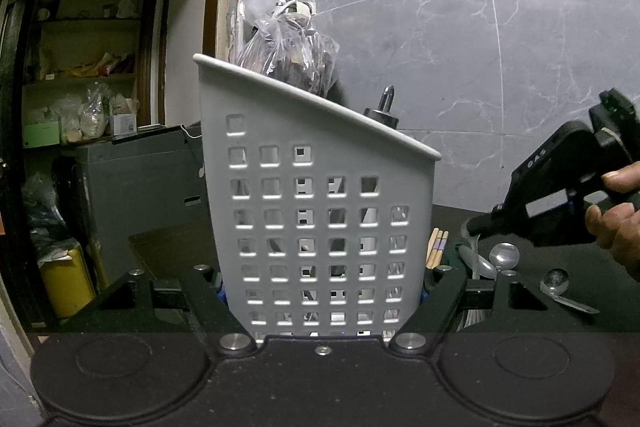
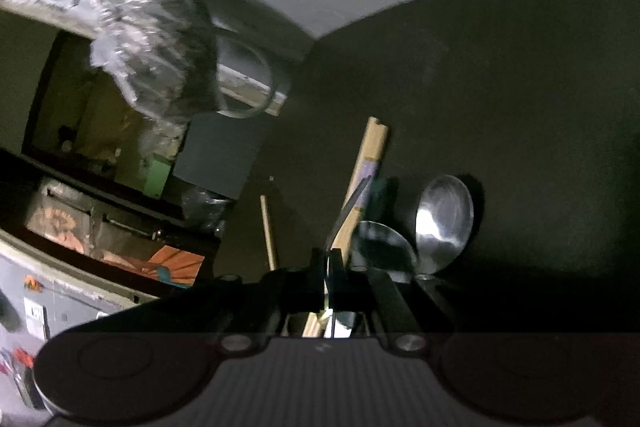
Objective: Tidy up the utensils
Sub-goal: 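Lift the fork with the right gripper and drop it into the caddy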
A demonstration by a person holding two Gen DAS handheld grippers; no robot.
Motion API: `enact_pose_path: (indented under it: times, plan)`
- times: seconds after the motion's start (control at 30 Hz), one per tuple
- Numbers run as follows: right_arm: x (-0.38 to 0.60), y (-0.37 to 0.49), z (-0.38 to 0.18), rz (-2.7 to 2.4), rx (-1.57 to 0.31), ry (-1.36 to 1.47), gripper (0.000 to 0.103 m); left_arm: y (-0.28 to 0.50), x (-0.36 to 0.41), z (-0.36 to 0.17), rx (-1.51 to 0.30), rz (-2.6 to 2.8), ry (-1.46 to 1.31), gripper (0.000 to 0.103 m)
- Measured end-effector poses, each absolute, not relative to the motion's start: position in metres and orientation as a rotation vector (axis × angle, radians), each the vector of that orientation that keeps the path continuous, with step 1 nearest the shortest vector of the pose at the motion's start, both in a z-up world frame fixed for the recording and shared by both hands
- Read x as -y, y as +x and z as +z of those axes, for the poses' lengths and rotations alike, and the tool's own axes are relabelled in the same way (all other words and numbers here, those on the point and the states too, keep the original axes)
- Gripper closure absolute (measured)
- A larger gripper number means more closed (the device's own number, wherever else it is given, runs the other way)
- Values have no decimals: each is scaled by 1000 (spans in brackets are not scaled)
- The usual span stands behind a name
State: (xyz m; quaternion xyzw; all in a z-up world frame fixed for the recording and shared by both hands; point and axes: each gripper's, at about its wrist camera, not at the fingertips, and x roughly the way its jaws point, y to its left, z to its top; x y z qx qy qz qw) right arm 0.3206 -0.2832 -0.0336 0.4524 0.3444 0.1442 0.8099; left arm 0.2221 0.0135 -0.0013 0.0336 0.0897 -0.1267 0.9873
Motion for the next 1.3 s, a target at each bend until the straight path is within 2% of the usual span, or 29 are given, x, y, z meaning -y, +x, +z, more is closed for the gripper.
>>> enact_pose_path:
  times: [0.6,0.93,1.3]
  plan:
    - [258,256,59,450,-255,611,101,222,-13,-1,-182,-255,64,27]
    - [224,225,113,561,5,519,101,222,-13,-1,-182,-255,62,27]
    - [169,221,132,696,87,443,101,221,-12,-2,-180,-250,58,27]
